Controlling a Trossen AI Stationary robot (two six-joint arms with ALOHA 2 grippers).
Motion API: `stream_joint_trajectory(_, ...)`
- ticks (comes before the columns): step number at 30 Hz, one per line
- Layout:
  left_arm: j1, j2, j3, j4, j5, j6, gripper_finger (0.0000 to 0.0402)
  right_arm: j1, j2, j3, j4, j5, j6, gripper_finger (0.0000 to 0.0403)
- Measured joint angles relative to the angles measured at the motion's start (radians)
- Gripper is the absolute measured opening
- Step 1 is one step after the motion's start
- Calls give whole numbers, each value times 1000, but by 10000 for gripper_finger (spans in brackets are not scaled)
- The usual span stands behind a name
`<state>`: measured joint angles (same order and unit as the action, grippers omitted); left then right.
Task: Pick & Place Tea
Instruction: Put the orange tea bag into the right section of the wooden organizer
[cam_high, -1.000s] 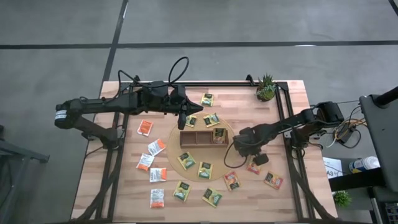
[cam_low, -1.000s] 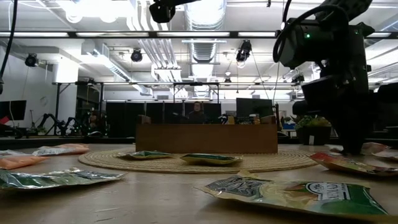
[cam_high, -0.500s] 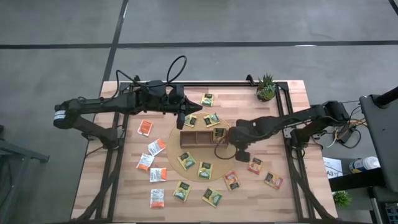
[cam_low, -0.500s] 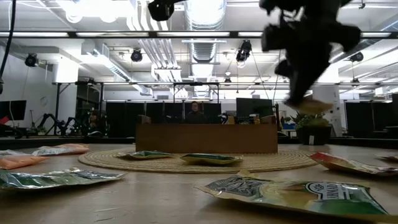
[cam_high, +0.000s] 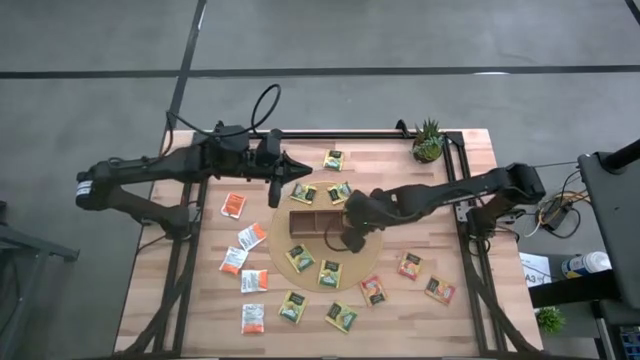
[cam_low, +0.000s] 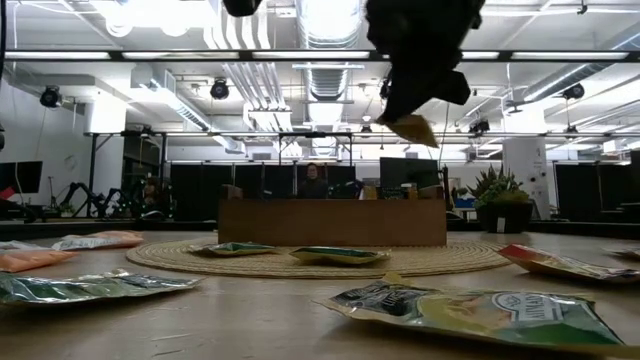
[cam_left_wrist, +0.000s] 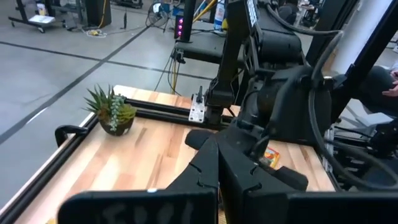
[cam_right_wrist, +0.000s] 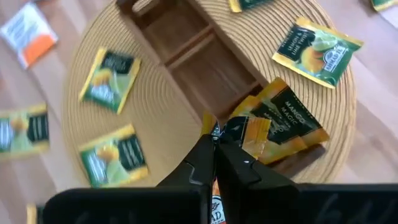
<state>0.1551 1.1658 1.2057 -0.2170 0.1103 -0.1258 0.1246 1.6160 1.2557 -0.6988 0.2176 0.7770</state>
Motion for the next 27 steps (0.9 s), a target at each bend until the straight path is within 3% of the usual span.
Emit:
stream_joint_trajectory(12,0,-50,0,-78,0,52,2,2,183,142,-5,169,386,8)
stream_joint_trajectory(17,0,-67,0,-110,0,70,2,2,245,192,-119,228,526,8)
stream_joint_trajectory(27,0,-140,0,-247,0,77,2,9,248,221,-269,283,699,8)
